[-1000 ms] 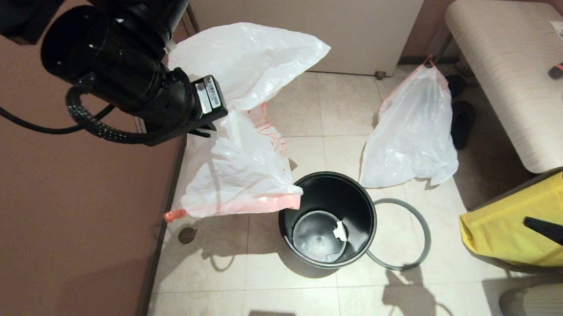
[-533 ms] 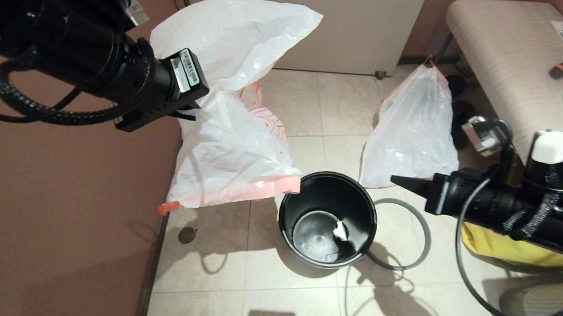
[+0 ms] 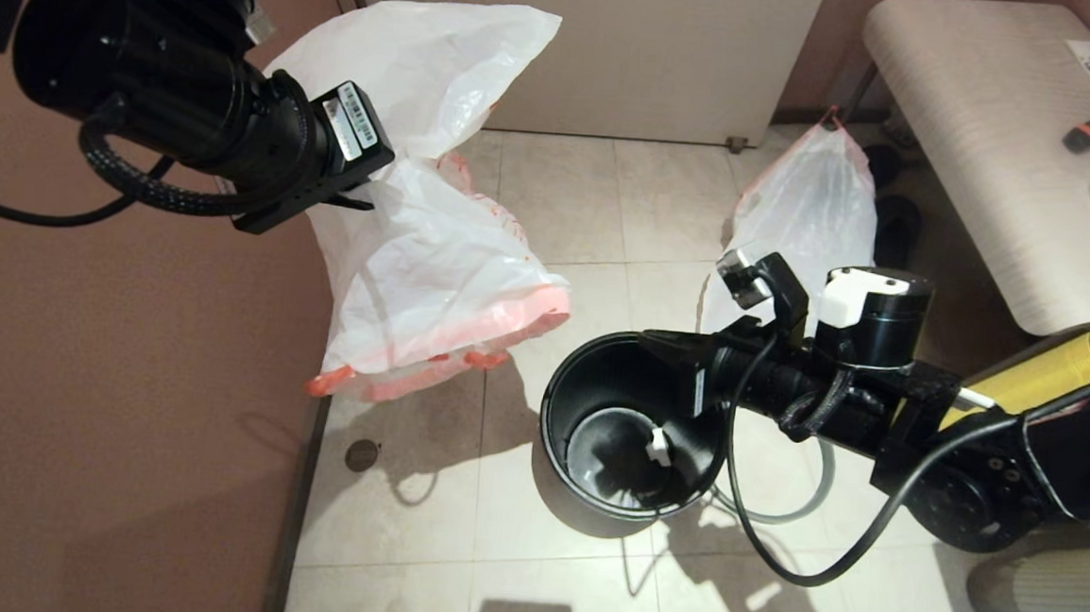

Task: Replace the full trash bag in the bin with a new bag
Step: Put the new garbage bag on the trash can

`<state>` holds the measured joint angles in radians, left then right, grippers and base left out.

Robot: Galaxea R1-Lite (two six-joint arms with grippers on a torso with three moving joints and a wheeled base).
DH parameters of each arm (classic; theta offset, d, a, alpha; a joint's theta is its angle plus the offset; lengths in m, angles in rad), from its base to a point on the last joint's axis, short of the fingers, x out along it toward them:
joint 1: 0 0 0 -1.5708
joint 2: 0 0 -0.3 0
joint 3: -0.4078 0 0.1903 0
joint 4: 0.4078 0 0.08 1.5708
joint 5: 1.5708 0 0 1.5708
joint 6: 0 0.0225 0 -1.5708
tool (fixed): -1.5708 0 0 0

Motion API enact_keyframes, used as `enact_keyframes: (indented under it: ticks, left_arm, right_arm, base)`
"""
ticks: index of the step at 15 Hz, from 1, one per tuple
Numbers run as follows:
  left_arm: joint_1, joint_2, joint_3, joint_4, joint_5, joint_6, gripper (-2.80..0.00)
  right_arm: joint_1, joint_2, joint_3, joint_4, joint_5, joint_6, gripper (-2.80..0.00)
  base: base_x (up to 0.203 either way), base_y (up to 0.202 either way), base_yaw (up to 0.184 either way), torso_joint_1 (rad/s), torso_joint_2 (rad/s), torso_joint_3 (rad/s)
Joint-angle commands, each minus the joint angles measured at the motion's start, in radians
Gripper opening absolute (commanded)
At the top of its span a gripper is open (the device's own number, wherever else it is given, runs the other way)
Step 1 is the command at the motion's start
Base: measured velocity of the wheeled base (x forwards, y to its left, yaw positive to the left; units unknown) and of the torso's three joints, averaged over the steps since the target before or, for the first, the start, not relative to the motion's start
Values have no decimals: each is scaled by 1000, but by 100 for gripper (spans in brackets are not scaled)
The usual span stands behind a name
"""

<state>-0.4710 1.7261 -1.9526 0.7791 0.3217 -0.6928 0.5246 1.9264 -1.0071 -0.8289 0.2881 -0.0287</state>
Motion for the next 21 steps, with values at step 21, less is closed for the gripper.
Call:
enact_keyframes:
  ticks: [21]
  left_arm:
    - [45, 0, 1, -11, 0, -10, -280]
  right_arm:
    - [121, 354, -501, -142, -156, 9, 0]
  base:
    - [0, 0, 0, 0, 0, 0]
